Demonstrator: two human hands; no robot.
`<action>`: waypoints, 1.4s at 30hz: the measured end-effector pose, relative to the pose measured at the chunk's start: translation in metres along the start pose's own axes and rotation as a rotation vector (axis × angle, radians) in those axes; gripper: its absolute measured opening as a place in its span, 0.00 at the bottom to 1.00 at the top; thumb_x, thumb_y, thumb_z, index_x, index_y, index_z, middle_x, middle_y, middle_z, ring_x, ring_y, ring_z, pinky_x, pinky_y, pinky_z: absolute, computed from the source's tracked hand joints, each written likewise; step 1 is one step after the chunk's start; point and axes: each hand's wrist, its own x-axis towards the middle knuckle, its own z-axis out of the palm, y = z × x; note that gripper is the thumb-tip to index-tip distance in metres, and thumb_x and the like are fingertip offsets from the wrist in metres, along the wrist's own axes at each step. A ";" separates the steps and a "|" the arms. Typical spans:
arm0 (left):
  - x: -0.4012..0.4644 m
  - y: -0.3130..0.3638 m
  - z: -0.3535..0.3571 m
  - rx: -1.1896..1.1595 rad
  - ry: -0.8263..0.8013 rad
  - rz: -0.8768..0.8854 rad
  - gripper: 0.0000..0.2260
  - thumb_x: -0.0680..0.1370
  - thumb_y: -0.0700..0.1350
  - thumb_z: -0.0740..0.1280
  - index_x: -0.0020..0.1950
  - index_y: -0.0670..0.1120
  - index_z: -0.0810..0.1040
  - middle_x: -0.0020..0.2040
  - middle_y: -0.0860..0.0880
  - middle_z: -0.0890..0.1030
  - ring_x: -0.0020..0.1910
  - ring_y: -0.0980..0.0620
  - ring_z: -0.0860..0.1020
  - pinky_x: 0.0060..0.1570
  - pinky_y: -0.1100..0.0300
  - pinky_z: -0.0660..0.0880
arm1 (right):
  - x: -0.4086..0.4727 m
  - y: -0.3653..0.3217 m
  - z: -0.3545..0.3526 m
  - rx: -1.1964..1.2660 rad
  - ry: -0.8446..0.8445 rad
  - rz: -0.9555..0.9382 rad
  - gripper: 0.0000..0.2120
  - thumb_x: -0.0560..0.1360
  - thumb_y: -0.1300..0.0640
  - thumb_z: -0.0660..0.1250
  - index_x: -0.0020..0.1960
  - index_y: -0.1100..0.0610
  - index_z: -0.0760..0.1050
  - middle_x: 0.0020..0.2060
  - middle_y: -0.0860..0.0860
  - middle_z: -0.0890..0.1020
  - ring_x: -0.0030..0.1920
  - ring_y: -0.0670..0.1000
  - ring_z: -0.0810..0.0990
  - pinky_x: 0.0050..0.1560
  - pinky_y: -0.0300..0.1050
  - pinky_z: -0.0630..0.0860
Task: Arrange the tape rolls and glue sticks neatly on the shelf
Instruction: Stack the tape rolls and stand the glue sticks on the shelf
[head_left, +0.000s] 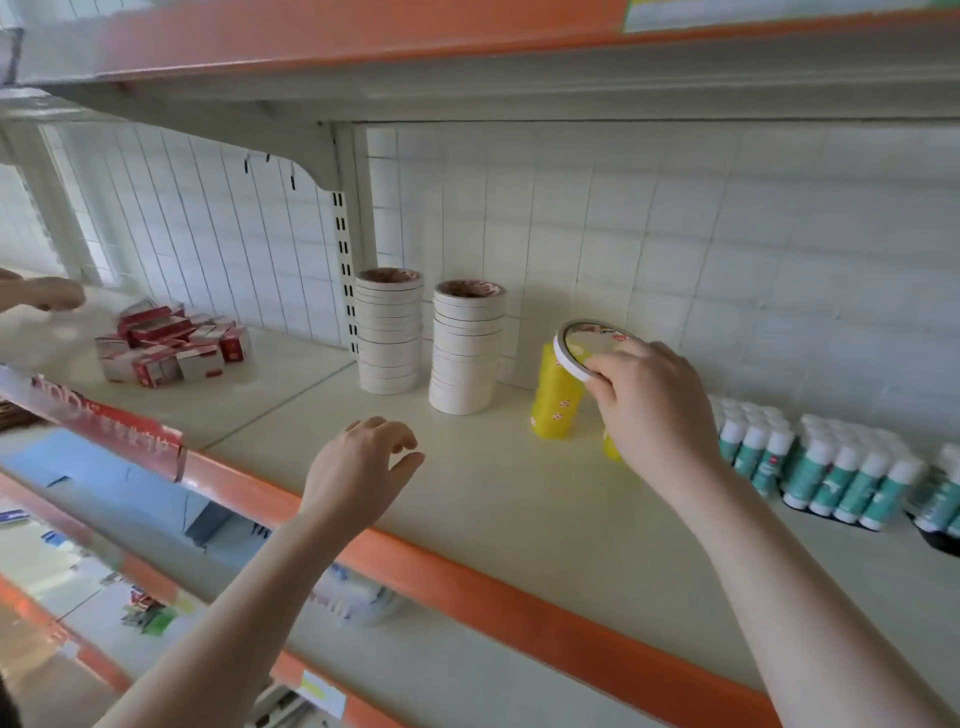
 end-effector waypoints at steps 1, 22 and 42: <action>0.006 -0.007 0.004 -0.010 -0.006 -0.002 0.08 0.76 0.50 0.67 0.51 0.49 0.80 0.45 0.53 0.78 0.46 0.51 0.76 0.41 0.56 0.73 | 0.009 -0.004 0.005 -0.010 -0.006 0.000 0.06 0.72 0.63 0.67 0.37 0.61 0.79 0.39 0.58 0.79 0.42 0.62 0.76 0.40 0.49 0.69; 0.102 -0.109 0.041 -0.137 -0.168 0.029 0.06 0.76 0.52 0.66 0.49 0.52 0.79 0.45 0.57 0.75 0.45 0.55 0.74 0.42 0.58 0.73 | 0.167 -0.068 0.090 0.062 -0.254 -0.045 0.09 0.76 0.59 0.61 0.47 0.61 0.79 0.43 0.56 0.77 0.47 0.56 0.73 0.48 0.50 0.71; 0.097 -0.124 0.051 -0.355 -0.152 -0.016 0.03 0.74 0.44 0.69 0.41 0.52 0.80 0.41 0.58 0.77 0.42 0.58 0.74 0.41 0.62 0.73 | 0.166 -0.066 0.091 0.096 -0.323 -0.023 0.07 0.75 0.60 0.63 0.48 0.60 0.80 0.42 0.54 0.77 0.46 0.54 0.73 0.46 0.47 0.66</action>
